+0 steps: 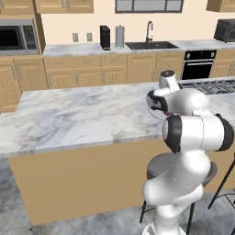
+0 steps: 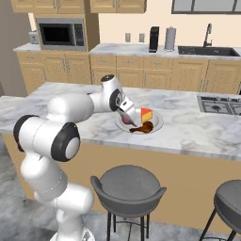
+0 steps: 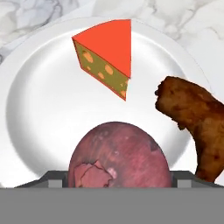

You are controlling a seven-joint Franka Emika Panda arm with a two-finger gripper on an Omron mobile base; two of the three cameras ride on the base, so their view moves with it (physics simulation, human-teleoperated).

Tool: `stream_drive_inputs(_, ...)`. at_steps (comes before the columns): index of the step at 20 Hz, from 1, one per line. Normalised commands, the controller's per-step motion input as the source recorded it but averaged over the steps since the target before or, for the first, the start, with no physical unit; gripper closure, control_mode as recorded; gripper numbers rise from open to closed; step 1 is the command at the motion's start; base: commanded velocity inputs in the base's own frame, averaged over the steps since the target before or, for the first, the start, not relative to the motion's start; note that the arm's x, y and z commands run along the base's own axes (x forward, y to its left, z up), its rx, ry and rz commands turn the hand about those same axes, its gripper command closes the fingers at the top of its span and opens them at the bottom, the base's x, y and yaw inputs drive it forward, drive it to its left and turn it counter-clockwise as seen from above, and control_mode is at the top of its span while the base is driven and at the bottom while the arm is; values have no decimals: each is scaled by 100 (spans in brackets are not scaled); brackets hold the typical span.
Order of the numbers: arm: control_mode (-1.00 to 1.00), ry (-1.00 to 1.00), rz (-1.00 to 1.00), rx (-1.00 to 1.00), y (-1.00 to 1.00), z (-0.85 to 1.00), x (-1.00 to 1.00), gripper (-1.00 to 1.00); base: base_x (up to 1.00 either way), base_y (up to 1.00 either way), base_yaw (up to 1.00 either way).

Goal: Take the cheese, chicken drumstick, and onion from the fridge and place them on the plate on the dining counter to create an appetizer plate.

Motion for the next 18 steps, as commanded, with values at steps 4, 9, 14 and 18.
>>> stream_drive_inputs(4,-100,6,0,0,0,-16,55,-100,0,0,0)
stream_drive_inputs(9,-100,0,0,0,-1,-1,34,-100,0,0,0)
stream_drive_inputs(14,-100,-11,0,0,0,47,-36,-100,0,0,0)
stream_drive_inputs(18,-100,-23,0,-2,3,100,-85,-100,0,0,0)
